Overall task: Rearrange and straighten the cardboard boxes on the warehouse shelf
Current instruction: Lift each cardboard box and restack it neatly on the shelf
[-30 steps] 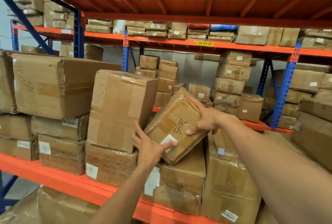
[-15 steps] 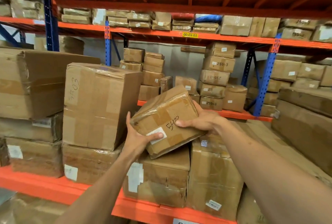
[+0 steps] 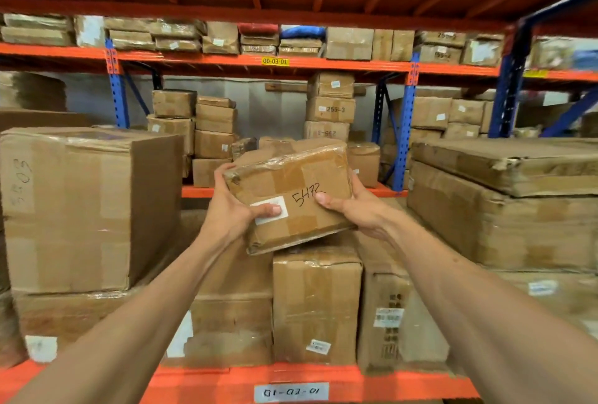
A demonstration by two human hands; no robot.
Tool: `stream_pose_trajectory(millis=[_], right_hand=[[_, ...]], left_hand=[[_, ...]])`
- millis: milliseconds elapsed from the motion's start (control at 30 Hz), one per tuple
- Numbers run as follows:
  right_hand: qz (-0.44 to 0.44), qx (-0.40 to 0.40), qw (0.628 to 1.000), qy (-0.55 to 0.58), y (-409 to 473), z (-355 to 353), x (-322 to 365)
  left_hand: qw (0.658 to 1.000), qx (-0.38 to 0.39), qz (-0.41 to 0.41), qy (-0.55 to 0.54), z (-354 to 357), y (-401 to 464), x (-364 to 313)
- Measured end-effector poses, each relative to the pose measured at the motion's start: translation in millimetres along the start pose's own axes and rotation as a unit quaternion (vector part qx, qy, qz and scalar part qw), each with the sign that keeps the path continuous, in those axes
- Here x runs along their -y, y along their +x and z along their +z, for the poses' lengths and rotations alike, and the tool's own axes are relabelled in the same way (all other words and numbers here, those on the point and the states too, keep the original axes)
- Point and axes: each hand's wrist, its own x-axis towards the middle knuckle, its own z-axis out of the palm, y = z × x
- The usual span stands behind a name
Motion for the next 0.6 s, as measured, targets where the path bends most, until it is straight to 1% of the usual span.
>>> stream_pose_trajectory(millis=[100, 300, 367, 400, 467, 533, 600], right_hand=[[-0.008, -0.038, 0.999, 0.019, -28.5, -45.9, -12.1], [0.022, -0.107, 0.992, 0.064, -100.6, -131.5, -57.3], [0.041, -0.123, 0.99, 0.06, -120.1, -152.6, -70.3], [0.05, -0.134, 0.989, 0.033, -126.3, -161.7, -72.1], [0.065, -0.162, 0.982, -0.073, -127.8, -177.9, -66.7], [0.085, -0.182, 0.959, -0.202, -120.0, -188.3, -52.4], [0.114, -0.185, 0.929, -0.299, -111.1, -190.7, -35.9]], left_hand=[[0.999, 0.031, 0.01, 0.009, 47.2, -3.7, -20.0], [0.991, 0.124, 0.019, 0.04, 153.6, -26.4, -50.9], [0.989, 0.145, 0.011, 0.04, 185.4, -33.9, -54.2], [0.988, 0.146, 0.007, 0.041, 198.0, -36.4, -55.1], [0.988, 0.146, -0.001, 0.046, 213.8, -37.4, -55.2], [0.988, 0.145, -0.007, 0.055, 220.2, -34.8, -53.0], [0.987, 0.145, -0.017, 0.067, 221.8, -31.8, -50.0]])
